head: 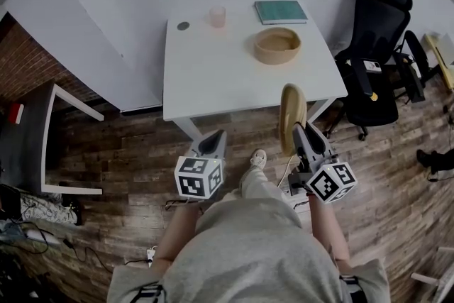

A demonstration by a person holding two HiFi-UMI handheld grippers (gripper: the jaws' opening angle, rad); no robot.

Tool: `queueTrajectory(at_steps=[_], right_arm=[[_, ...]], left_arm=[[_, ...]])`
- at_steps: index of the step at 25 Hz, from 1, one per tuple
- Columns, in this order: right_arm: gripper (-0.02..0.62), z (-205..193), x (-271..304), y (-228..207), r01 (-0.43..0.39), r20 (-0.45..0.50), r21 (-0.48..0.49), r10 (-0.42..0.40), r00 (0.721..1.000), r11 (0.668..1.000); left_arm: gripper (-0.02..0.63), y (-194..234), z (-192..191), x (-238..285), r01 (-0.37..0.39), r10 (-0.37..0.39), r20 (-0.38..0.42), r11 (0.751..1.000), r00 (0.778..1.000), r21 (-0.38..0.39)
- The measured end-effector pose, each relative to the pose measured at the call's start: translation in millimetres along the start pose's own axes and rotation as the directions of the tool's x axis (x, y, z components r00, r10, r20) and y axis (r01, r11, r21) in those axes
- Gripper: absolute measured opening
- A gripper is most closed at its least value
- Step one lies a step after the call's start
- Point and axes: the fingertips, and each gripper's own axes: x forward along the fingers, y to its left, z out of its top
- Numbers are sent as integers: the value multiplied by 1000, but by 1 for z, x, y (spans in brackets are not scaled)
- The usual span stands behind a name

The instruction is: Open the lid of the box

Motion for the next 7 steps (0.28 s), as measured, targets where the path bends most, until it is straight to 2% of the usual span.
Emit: queueTrajectory(at_steps=[7], right_arm=[[87,3,3,-2,14,1,1,-14,1000,1000]], left_arm=[[11,0,2,7,7,-7,0,1000,1000,0]])
